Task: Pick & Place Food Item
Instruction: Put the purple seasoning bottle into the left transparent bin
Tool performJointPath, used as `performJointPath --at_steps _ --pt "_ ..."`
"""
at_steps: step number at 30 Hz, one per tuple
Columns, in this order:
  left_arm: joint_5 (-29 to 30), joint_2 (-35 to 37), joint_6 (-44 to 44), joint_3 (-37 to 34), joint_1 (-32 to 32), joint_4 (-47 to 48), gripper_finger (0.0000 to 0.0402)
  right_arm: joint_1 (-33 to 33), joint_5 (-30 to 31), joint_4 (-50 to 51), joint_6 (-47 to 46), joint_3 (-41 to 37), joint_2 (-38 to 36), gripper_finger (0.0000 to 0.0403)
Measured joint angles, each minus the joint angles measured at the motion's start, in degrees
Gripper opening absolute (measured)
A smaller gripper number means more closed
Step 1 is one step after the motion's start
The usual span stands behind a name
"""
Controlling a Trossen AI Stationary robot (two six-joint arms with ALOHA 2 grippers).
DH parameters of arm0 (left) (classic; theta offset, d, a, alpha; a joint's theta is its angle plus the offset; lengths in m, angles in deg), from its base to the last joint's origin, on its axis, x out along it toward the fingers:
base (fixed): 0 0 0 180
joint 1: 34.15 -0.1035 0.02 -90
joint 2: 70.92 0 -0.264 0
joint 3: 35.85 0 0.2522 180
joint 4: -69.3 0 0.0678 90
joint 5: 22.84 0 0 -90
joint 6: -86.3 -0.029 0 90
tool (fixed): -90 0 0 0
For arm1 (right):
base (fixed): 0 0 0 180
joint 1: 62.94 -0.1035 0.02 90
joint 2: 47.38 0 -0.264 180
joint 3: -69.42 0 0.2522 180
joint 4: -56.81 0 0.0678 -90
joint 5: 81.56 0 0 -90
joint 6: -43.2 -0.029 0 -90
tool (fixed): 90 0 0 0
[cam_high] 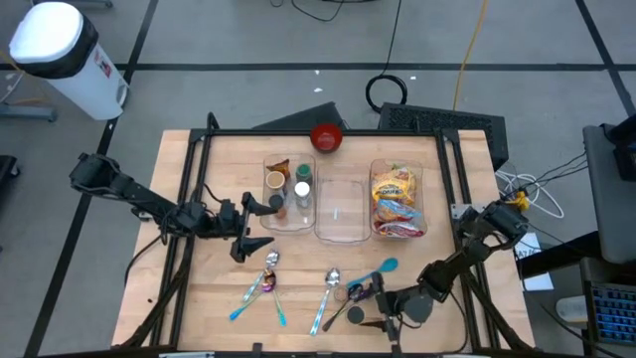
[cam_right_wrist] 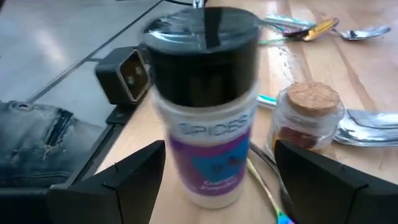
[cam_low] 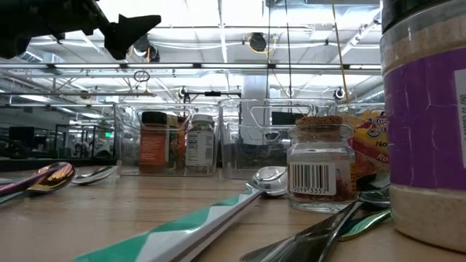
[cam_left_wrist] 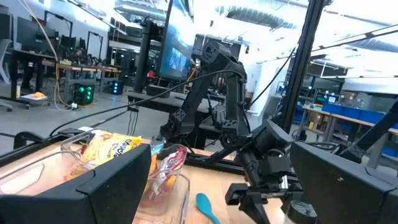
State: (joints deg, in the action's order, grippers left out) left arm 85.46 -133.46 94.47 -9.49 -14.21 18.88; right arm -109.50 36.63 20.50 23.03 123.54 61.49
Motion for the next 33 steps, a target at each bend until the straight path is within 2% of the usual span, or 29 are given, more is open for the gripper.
performJointPath --at_steps 5,10,16,20,24,27,33 --pt "0.2 0.0 0.3 0.0 0.0 0.0 0.039 2.1 -4.4 -5.1 0.4 0.6 3.2 0.0293" --pt "0.2 0.0 2.0 0.0 0.0 0.0 0.039 2.3 -6.0 -6.2 3.0 2.9 7.2 0.0293" --pt "0.2 0.0 2.7 0.0 0.0 0.1 0.039 2.4 -7.4 -6.6 4.5 4.0 8.0 0.0286" --pt "0.2 0.0 2.8 0.0 0.0 0.1 0.039 2.4 -7.4 -6.7 4.4 4.0 8.0 0.0251" --pt "0.2 0.0 3.8 0.0 0.0 0.1 0.039 2.4 -7.5 -6.5 4.4 4.0 7.8 0.019" --pt "0.1 0.0 6.7 0.0 0.0 0.1 0.039 2.3 -7.9 -4.5 5.0 3.9 6.0 0.015" --pt "0.2 0.0 14.1 0.0 -0.1 0.1 0.039 2.7 -7.4 12.3 5.0 3.9 -7.3 0.0148"
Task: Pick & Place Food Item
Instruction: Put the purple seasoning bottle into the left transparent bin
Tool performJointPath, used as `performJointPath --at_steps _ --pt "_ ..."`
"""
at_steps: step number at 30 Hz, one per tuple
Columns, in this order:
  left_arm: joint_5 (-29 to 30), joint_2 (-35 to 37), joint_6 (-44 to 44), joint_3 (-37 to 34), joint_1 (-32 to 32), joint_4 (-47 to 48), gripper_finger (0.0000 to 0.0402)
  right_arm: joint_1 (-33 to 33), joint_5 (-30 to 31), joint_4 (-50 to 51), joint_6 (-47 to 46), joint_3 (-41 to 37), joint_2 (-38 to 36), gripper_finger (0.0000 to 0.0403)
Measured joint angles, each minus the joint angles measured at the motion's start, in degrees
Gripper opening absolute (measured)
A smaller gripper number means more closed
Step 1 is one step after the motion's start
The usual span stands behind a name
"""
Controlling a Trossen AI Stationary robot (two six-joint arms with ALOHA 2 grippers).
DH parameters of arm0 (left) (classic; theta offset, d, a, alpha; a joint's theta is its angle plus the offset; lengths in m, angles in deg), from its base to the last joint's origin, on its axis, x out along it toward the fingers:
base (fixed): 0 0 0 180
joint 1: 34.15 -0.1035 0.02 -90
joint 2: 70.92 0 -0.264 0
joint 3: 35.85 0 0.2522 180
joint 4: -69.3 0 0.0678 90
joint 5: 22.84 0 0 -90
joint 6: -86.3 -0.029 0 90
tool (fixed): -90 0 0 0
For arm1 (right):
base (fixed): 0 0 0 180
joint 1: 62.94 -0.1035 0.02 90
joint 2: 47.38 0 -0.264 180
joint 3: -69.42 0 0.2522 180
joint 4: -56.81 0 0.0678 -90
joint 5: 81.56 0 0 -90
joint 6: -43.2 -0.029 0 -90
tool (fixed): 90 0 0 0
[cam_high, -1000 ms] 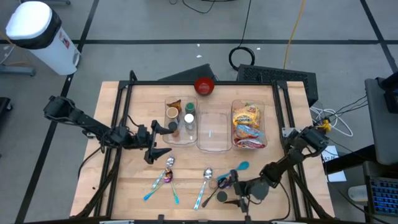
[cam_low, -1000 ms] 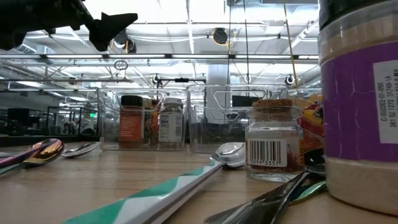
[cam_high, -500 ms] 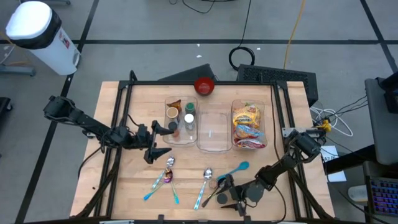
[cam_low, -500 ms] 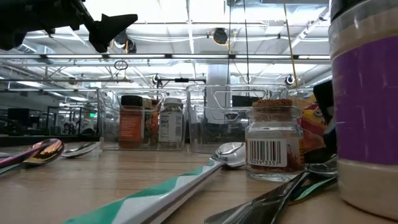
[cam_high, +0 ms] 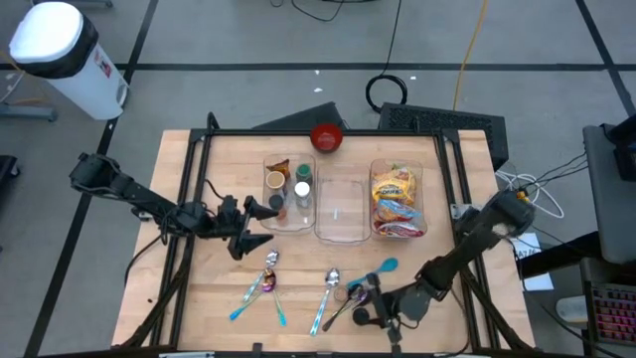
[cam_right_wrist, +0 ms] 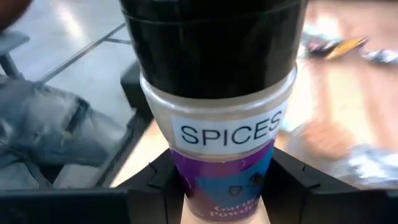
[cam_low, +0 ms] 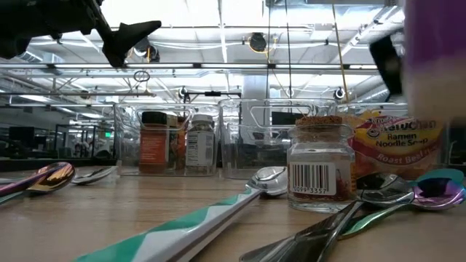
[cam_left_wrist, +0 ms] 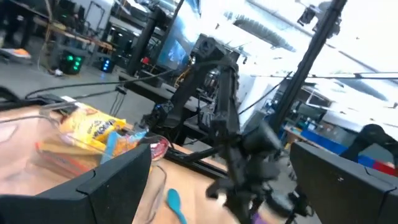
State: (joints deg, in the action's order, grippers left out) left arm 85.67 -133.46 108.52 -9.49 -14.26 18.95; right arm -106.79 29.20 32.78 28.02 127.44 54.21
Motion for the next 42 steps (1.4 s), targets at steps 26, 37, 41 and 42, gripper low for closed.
performJointPath --at_steps 26,37,41,42 --pt "-12.5 -16.6 10.9 27.9 -12.7 33.4 0.039 30.8 -21.0 18.4 8.9 0.0 -15.4 0.0148" --pt "-10.4 -30.8 -5.1 71.7 -9.9 94.0 0.039 33.0 -21.2 18.5 16.7 0.0 -15.4 0.0149" --pt "-10.5 -35.1 -8.8 75.2 -8.9 94.1 0.039 35.1 -21.3 16.9 18.2 0.0 -15.9 0.0152" --pt "-10.4 -35.7 -9.8 75.5 -8.7 93.4 0.039 35.6 -21.3 17.0 18.3 0.0 -15.9 0.0152"
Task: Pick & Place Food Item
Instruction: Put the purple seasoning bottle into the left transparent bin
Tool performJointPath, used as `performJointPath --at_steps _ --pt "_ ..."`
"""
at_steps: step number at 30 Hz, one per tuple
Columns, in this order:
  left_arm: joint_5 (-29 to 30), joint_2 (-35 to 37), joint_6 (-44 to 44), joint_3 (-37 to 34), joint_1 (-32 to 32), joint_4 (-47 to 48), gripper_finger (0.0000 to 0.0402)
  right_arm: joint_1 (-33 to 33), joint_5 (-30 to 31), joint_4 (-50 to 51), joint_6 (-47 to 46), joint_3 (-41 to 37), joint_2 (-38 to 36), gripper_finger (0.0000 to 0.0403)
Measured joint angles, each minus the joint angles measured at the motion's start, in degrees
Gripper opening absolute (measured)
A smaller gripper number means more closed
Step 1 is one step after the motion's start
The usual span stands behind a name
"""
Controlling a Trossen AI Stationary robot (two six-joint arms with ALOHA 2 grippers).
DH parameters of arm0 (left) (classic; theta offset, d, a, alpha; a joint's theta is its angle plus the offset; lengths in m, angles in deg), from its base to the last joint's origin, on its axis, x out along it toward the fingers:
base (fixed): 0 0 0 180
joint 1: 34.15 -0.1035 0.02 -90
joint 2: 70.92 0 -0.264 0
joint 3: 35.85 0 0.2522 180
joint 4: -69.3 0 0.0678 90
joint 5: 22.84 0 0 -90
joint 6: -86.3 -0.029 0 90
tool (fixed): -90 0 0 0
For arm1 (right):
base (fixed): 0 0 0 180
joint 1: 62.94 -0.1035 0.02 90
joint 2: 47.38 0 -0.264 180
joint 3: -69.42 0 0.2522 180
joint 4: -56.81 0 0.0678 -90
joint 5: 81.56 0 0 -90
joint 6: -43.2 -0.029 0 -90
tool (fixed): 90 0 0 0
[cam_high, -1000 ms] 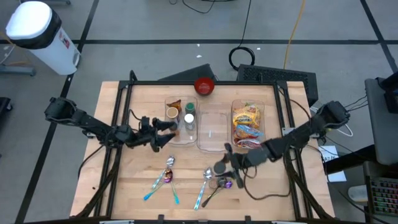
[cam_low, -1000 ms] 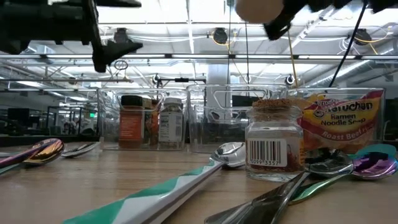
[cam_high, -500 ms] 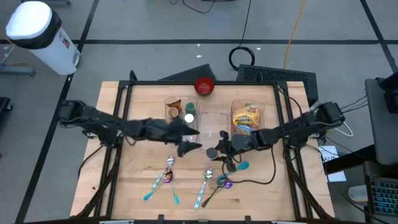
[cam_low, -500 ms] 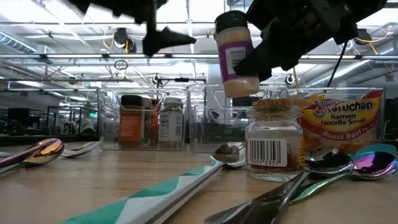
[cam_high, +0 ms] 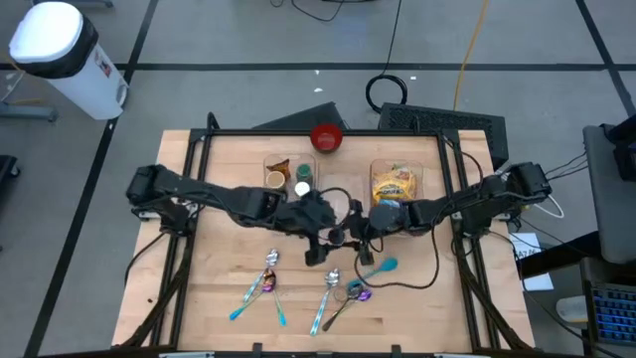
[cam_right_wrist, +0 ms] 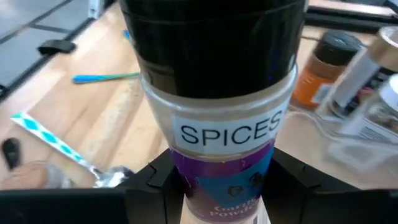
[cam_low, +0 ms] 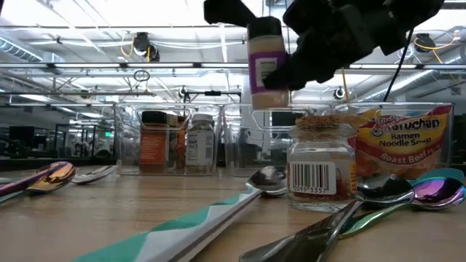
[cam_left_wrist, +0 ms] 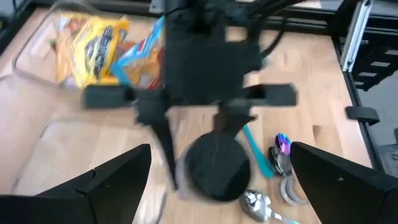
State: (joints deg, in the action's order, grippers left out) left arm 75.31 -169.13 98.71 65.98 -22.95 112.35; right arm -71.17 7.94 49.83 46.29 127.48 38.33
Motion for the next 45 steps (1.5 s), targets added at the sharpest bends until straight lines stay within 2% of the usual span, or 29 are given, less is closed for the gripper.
performJointPath --at_steps 6,13,19,25,28,37,41,45 --pt "4.5 -2.5 -0.6 0.0 0.6 2.4 0.039 1.0 0.0 0.0 -0.4 0.0 0.0 0.0149" --pt "6.1 -3.3 -0.3 0.0 0.5 1.8 0.039 -0.9 -1.1 0.0 -0.7 0.0 0.0 0.0149" --pt "6.3 -3.2 -5.3 0.0 0.5 0.7 0.039 -1.2 -1.0 -1.3 -0.6 -0.1 0.1 0.0152" --pt "3.9 -3.6 -7.3 0.0 0.3 0.4 0.0385 -1.2 -1.3 -1.7 -0.6 -0.1 0.2 0.0149" --pt "3.4 -4.1 -7.4 0.0 0.2 0.5 0.0356 -1.3 -1.3 -1.7 -0.6 -0.1 0.2 0.0153" --pt "2.8 -4.0 -5.1 -0.1 -0.2 -0.3 0.0209 -1.2 -1.2 -1.8 -1.7 0.0 0.2 0.0153" --pt "1.7 -2.6 -4.6 -0.1 0.1 0.0 0.0206 -1.2 -1.3 -2.2 -4.8 0.0 0.2 0.0182" --pt "3.1 2.2 -3.6 -0.2 1.3 1.7 0.0206 -1.3 -1.1 -3.2 -5.9 0.3 -0.8 0.0227"
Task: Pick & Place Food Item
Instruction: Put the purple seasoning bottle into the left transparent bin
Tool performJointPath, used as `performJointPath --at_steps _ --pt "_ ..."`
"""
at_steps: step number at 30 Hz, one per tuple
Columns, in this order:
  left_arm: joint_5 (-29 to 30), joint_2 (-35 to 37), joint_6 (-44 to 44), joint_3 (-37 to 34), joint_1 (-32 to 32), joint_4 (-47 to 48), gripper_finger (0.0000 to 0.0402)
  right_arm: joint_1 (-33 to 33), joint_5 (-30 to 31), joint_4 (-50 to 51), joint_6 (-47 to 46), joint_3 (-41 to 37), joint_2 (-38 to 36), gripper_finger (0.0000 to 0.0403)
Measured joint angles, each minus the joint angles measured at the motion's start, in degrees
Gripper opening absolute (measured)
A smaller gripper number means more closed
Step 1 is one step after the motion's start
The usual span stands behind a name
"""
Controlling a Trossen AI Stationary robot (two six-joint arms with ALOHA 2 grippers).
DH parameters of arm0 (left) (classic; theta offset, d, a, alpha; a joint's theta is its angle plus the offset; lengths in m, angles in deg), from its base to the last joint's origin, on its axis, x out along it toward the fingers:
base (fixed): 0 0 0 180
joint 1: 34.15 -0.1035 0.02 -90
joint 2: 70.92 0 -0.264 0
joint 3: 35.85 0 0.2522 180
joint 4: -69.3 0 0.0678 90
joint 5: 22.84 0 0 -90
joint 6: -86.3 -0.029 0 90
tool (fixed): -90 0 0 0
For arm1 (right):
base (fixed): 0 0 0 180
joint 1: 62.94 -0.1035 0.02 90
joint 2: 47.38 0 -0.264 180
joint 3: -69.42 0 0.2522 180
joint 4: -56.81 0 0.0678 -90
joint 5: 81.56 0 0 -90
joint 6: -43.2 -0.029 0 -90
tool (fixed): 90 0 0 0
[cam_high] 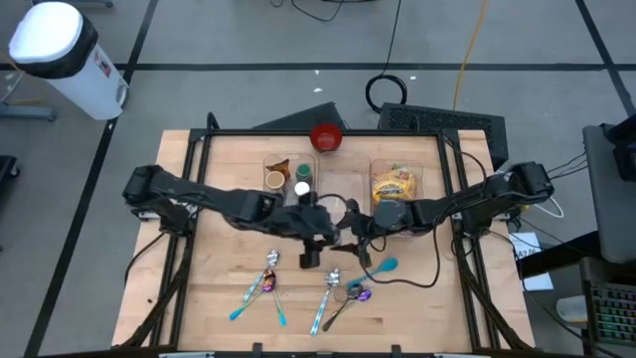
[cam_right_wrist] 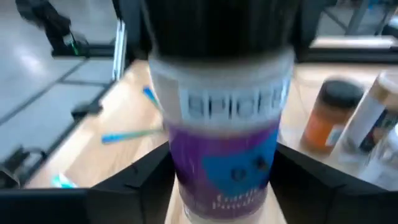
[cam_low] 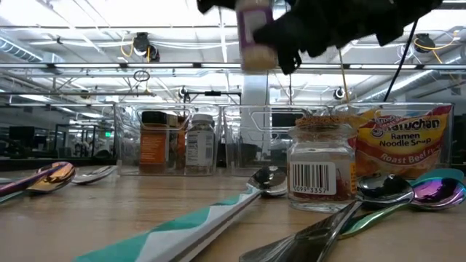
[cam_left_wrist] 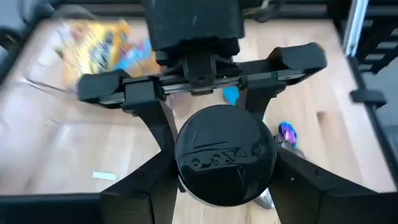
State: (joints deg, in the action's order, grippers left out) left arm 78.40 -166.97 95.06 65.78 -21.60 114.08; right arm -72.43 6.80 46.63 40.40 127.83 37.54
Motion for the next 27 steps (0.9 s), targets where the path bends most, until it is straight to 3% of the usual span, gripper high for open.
performJointPath --at_steps 5,11,21,27 --pt "8.7 6.7 2.9 0.3 2.4 4.4 0.0206 -0.1 -0.7 6.3 -1.0 -0.8 -1.8 0.0279" --pt "18.4 8.8 10.3 0.1 4.5 13.9 0.0207 -0.4 -1.7 10.7 -1.8 -0.4 -9.2 0.0309" --pt "21.8 8.7 20.6 -12.2 0.1 13.9 0.0207 -6.1 -1.6 16.0 -2.8 -0.5 -22.7 0.0313" --pt "18.2 8.7 21.0 -21.6 -5.3 3.5 0.0207 -10.2 -1.6 15.3 0.2 -1.5 -26.7 0.0313"
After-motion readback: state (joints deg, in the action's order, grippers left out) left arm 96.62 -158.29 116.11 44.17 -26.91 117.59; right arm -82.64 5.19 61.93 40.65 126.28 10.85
